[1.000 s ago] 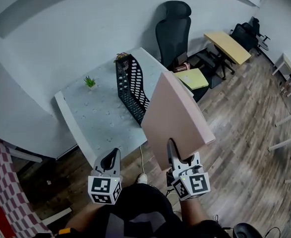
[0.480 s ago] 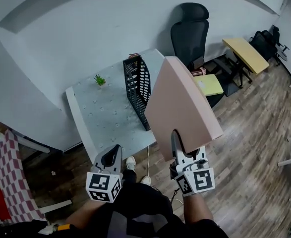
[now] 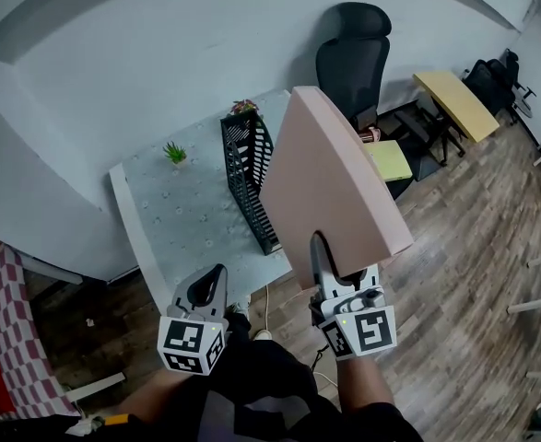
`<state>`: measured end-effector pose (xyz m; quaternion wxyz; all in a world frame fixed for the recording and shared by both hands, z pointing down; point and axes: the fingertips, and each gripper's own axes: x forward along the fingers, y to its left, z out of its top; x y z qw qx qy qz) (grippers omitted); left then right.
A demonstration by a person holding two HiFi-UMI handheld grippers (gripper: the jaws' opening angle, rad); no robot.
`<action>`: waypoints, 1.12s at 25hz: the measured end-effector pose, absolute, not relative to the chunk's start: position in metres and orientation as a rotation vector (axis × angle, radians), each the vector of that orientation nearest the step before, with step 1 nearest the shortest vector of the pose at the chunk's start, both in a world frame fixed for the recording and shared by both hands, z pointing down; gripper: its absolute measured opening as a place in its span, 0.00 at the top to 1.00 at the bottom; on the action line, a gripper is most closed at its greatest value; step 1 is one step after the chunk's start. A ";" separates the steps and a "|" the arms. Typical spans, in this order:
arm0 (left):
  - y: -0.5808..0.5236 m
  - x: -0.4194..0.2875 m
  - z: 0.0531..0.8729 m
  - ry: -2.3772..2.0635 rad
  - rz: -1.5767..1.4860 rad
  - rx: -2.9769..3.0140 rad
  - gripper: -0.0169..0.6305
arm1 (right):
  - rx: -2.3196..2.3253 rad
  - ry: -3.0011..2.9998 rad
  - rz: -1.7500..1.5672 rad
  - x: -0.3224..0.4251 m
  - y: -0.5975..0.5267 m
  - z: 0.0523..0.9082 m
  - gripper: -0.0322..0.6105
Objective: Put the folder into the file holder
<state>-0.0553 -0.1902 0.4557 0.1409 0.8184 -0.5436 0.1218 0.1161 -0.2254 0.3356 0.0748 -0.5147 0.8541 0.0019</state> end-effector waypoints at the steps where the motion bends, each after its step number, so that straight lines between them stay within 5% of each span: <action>1: -0.196 -0.057 0.456 -1.574 0.350 2.357 0.96 | -1.541 2.564 0.006 0.115 -0.233 0.335 0.73; 28: -0.295 -0.106 0.497 -1.566 0.438 2.229 0.96 | -1.498 2.562 -0.039 0.058 -0.356 0.377 0.73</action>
